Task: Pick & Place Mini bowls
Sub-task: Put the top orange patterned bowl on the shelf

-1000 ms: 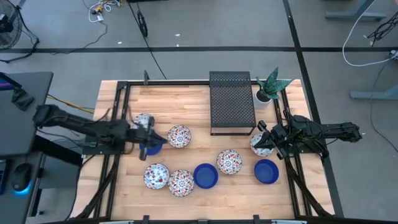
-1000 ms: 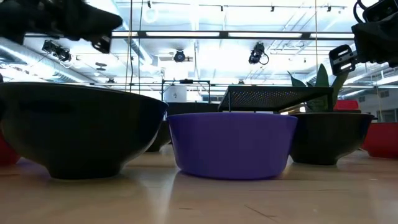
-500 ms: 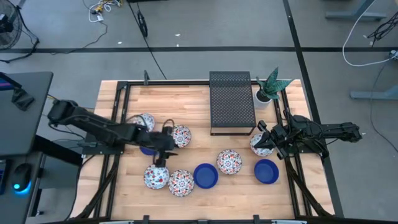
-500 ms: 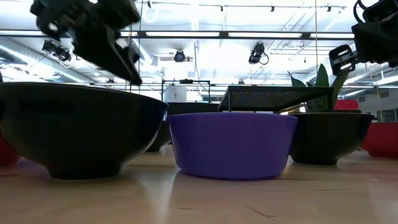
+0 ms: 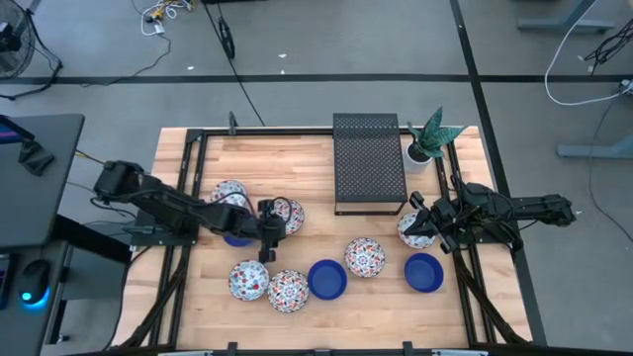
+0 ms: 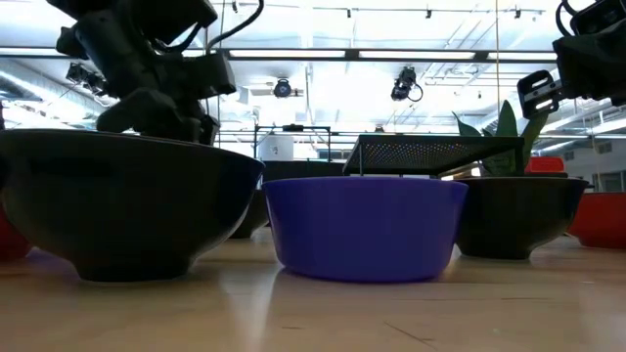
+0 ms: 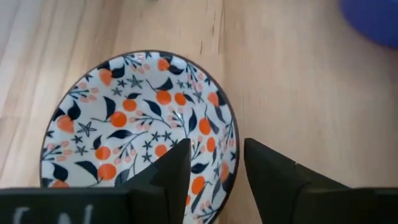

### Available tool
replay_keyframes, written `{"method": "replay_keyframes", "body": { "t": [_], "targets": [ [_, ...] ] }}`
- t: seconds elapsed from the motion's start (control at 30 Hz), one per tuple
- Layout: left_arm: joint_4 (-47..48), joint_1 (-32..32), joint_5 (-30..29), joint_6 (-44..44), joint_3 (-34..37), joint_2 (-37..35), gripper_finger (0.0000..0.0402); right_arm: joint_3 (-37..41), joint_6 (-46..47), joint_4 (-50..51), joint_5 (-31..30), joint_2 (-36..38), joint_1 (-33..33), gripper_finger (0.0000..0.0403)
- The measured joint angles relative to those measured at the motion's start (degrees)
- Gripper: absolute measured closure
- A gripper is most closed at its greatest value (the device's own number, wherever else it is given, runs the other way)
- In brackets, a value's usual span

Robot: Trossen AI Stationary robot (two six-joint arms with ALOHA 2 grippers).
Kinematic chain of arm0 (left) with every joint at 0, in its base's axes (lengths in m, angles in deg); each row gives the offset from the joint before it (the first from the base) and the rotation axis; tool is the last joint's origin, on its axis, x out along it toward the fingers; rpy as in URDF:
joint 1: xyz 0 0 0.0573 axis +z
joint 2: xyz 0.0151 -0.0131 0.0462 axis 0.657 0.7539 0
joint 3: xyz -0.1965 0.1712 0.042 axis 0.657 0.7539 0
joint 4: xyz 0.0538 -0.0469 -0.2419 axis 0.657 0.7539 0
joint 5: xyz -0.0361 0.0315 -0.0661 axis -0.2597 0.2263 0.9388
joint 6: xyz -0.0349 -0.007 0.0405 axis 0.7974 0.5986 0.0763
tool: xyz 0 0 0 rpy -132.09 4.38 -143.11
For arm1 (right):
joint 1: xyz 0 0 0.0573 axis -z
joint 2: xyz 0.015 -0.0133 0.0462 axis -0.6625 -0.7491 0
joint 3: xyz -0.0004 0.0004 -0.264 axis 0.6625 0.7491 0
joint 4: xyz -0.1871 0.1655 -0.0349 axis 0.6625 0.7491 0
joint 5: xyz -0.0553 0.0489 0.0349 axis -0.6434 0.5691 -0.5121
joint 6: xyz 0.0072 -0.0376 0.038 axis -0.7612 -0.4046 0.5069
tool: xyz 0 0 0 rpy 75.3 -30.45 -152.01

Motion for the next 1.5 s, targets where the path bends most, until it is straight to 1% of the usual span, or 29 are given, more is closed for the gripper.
{"method": "replay_keyframes", "body": {
  "t": [0.43, 0.53, 0.63, 0.7, 0.8, 0.87, 0.93, 1.07, 1.17, 1.23, 1.33, 1.5],
  "targets": [
    [-0.4, 0.3, -0.2, 0.7, 0.0, 2.8, 0.0313, 0.0, 0.0, 0.0, 0.0, 0.0, 0.0, 0.0398],
    [-1.0, 0.3, 0.1, 0.7, 0.0, 3.0, 0.0336, 0.0, 0.0, 0.0, 0.0, 0.0, 0.0, 0.0398],
    [-1.3, 0.3, 0.1, 0.3, 0.0, 2.8, 0.0369, 0.0, 0.0, 0.0, 0.0, 0.0, 0.0, 0.0398],
    [-1.7, 0.2, -1.0, -0.3, -0.2, 2.5, 0.0387, 0.0, 0.0, 0.0, 0.0, 0.0, 0.0, 0.0398],
    [-1.2, 0.1, -0.5, -0.9, -0.3, 1.7, 0.0387, 0.0, 0.0, 0.0, 0.0, 0.0, 0.0, 0.0398],
    [1.9, 0.6, 1.1, -1.3, -2.2, 0.9, 0.0386, 0.0, 0.0, 0.0, 0.0, 0.0, 0.0, 0.0398],
    [5.7, 1.7, 1.3, -3.5, -6.6, 0.7, 0.0389, 0.0, 0.0, 0.0, 0.0, 0.0, 0.0, 0.0398],
    [16.5, 4.9, 0.4, -11.1, -18.7, 1.2, 0.0389, 0.0, 0.0, 0.0, 0.0, 0.0, 0.0, 0.0398],
    [19.8, 8.3, 0.8, -17.9, -28.2, 2.4, 0.0389, 0.0, 0.0, 0.0, 0.0, 0.0, 0.0, 0.0398],
    [20.3, 11.1, 3.0, -23.0, -34.4, 3.8, 0.0389, 0.0, 0.0, 0.0, 0.0, 0.0, 0.0, 0.0398],
    [22.1, 15.4, 6.2, -30.5, -42.5, 8.0, 0.0389, 0.0, 0.0, 0.0, 0.0, 0.0, 0.0, 0.0398],
    [22.9, 21.4, 11.7, -41.2, -56.4, 18.2, 0.0389, 0.0, 0.0, 0.0, 0.0, 0.0, 0.0, 0.0398]
  ]
}}
